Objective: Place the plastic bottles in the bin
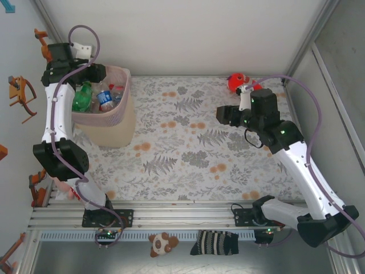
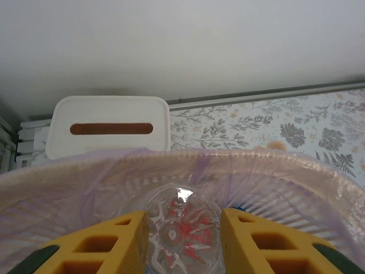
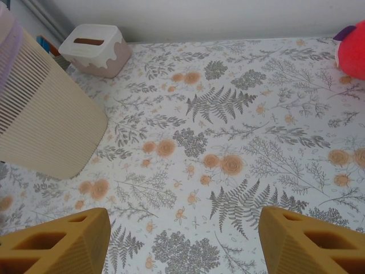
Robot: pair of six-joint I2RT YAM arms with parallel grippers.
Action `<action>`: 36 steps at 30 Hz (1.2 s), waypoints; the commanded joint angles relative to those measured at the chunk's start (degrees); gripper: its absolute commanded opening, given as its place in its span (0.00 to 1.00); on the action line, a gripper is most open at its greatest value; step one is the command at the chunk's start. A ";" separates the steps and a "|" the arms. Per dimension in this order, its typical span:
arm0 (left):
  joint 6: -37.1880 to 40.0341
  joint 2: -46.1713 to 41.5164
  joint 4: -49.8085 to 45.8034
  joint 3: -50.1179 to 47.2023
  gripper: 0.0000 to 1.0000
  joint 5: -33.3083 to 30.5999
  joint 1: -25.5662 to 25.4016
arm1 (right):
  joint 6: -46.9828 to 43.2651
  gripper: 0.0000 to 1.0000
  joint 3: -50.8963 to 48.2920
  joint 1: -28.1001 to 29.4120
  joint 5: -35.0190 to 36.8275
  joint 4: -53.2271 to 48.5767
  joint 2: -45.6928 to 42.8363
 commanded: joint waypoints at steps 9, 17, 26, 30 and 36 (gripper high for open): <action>-6.42 -11.73 -2.56 -0.15 0.43 4.64 0.48 | -0.23 0.68 0.42 -0.01 1.27 -0.54 -1.59; -13.84 -26.67 -2.59 -14.36 0.49 6.84 0.32 | -0.45 0.68 -0.11 -0.01 1.23 -0.21 -1.58; -20.84 -45.59 -3.74 -35.24 0.51 5.15 0.33 | 0.13 0.71 -3.00 -0.09 8.19 -0.71 -3.40; -23.10 -51.91 -4.53 -43.03 0.54 2.76 0.22 | 0.71 0.71 -5.38 -0.68 12.15 -0.89 -4.11; -25.75 -58.61 -4.42 -53.81 0.66 -1.31 0.26 | 0.54 0.79 -10.96 -2.55 15.89 -0.69 -5.12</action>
